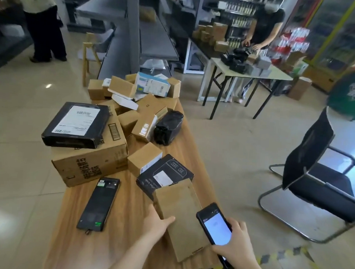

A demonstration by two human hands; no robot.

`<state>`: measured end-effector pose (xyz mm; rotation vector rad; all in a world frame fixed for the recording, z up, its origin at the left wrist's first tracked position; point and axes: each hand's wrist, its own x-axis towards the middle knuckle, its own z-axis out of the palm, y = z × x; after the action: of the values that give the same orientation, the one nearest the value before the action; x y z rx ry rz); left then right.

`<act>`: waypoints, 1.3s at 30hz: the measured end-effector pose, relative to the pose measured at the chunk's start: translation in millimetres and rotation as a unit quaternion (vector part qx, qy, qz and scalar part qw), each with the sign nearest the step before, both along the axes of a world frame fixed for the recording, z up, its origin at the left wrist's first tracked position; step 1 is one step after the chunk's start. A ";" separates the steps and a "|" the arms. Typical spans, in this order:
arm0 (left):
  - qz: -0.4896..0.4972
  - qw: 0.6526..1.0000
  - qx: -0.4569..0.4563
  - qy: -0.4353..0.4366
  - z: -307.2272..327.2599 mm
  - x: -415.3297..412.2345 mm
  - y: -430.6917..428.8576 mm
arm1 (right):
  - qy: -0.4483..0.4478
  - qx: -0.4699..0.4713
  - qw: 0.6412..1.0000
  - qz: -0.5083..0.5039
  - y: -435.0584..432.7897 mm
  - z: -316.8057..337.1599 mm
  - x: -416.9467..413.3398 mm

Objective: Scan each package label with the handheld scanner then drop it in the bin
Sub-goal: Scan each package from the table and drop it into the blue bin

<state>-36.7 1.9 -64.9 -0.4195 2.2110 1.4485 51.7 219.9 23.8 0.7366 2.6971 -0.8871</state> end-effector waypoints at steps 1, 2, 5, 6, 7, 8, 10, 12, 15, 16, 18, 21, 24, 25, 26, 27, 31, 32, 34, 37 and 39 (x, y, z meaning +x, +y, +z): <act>0.008 1.000 -0.004 -0.002 -1.4 -0.5 0.1 | -0.002 -0.004 1.000 0.004 4.0 -1.3 -3.6; 0.014 1.000 -0.008 0.002 -1.7 -0.4 -1.3 | -0.005 -0.008 1.000 0.009 6.7 -2.5 -6.5; 0.017 0.999 -0.025 0.037 7.6 -2.4 -15.0 | -0.005 -0.009 0.999 0.036 12.1 -6.6 -14.0; 0.018 0.998 -0.027 0.051 14.2 -3.7 -22.1 | -0.003 -0.009 0.999 0.048 13.5 -7.3 -17.6; 0.019 0.997 -0.033 0.065 22.2 -4.7 -30.4 | -0.002 -0.011 0.998 0.061 14.6 -8.3 -20.7; 0.018 0.995 -0.045 0.085 31.5 -5.6 -39.2 | 0.002 -0.015 0.997 0.072 14.9 -8.9 -23.9; 0.008 0.987 -0.076 0.143 51.4 -5.6 -57.1 | 0.014 -0.024 0.996 0.090 12.7 -9.5 -28.8; -0.010 0.974 -0.110 0.198 70.9 -2.6 -71.8 | 0.021 -0.030 0.994 0.105 8.2 -10.0 -32.3; -0.033 0.944 -0.189 0.268 89.7 14.7 -81.6 | 0.028 -0.041 0.989 0.141 4.9 -13.2 -32.9; -0.039 0.929 -0.222 0.293 92.6 23.4 -81.1 | 0.030 -0.043 0.987 0.151 5.4 -13.7 -32.3; -0.066 0.891 -0.291 0.341 91.5 41.3 -75.5 | 0.032 -0.049 0.985 0.164 9.1 -14.5 -30.4; -0.143 0.839 -0.366 0.376 79.0 66.7 -60.0 | 0.031 -0.048 0.983 0.175 19.8 -17.5 -25.1; -0.193 0.803 -0.418 0.378 60.3 89.5 -42.8 | 0.020 -0.038 0.983 0.176 32.7 -20.7 -17.5; -0.201 0.799 -0.429 0.371 53.3 96.0 -37.9 | 0.015 -0.034 0.983 0.178 36.4 -21.8 -14.6; -0.209 0.796 -0.438 0.362 46.9 101.6 -33.7 | 0.010 -0.031 0.983 0.181 39.7 -22.9 -11.7; -0.217 0.793 -0.447 0.352 41.1 106.5 -30.1 | 0.007 -0.028 0.982 0.185 42.7 -24.1 -8.9; -0.224 0.811 -0.461 0.282 21.4 119.2 -23.9 | -0.008 -0.017 0.980 0.200 48.7 -27.6 -3.2; -0.226 0.816 -0.466 0.255 15.8 122.6 -25.1 | -0.013 -0.016 0.979 0.204 48.2 -28.1 -2.7; -0.246 0.821 -0.469 0.213 3.7 128.6 -29.6 | -0.020 -0.015 0.977 0.213 45.3 -29.0 -2.2; -0.265 0.845 -0.431 0.174 -5.8 129.1 -40.0 | -0.032 -0.004 0.970 0.242 38.2 -28.7 -4.2; -0.222 0.868 -0.415 0.156 -4.9 125.7 -47.6 | -0.043 0.016 0.959 0.280 32.2 -26.8 -7.7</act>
<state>89.0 -45.7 -69.7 0.0945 2.8681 0.2795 44.0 252.1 -2.9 -0.0062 2.6205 -0.6457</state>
